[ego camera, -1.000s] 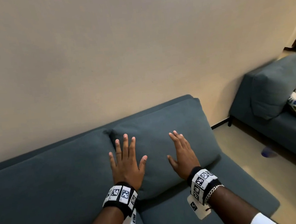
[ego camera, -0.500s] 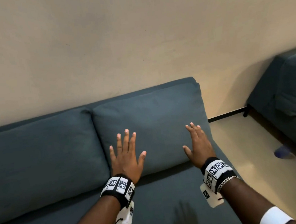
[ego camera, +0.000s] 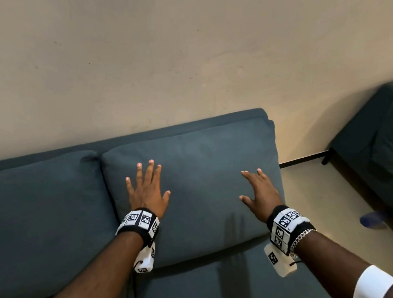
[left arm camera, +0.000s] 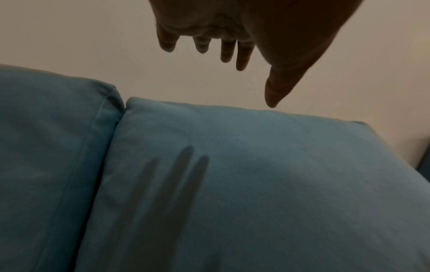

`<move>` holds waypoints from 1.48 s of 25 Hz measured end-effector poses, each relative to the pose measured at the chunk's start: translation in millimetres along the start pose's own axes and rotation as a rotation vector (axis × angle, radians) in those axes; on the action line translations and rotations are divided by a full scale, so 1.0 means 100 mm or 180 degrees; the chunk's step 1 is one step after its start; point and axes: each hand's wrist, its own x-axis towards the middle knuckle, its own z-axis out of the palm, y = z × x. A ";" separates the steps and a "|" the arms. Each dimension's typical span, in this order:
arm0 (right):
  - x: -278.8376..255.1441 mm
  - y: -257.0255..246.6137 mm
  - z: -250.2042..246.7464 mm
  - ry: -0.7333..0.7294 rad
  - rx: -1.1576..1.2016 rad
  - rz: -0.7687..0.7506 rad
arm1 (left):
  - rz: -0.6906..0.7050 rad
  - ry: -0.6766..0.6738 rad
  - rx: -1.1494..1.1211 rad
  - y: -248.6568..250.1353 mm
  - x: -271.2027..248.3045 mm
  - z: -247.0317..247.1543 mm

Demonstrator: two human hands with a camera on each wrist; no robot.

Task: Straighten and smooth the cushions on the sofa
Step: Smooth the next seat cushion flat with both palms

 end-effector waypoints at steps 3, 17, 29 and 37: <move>0.67 -0.20 0.06 -0.0084 -0.0278 -0.0147 | 0.0099 -0.0155 0.0068 -0.04 0.52 0.16; 2.47 -0.37 0.53 -0.0595 -0.1166 0.0038 | -0.0123 -0.0147 -0.0615 -0.52 1.38 0.57; 1.20 -0.10 0.38 0.0700 -0.0442 -0.0253 | -0.0341 0.1098 -0.1560 -0.38 0.12 0.56; -0.01 0.24 0.18 0.0889 -0.0017 -0.0568 | -0.0468 0.1027 -0.1466 0.00 -1.08 0.34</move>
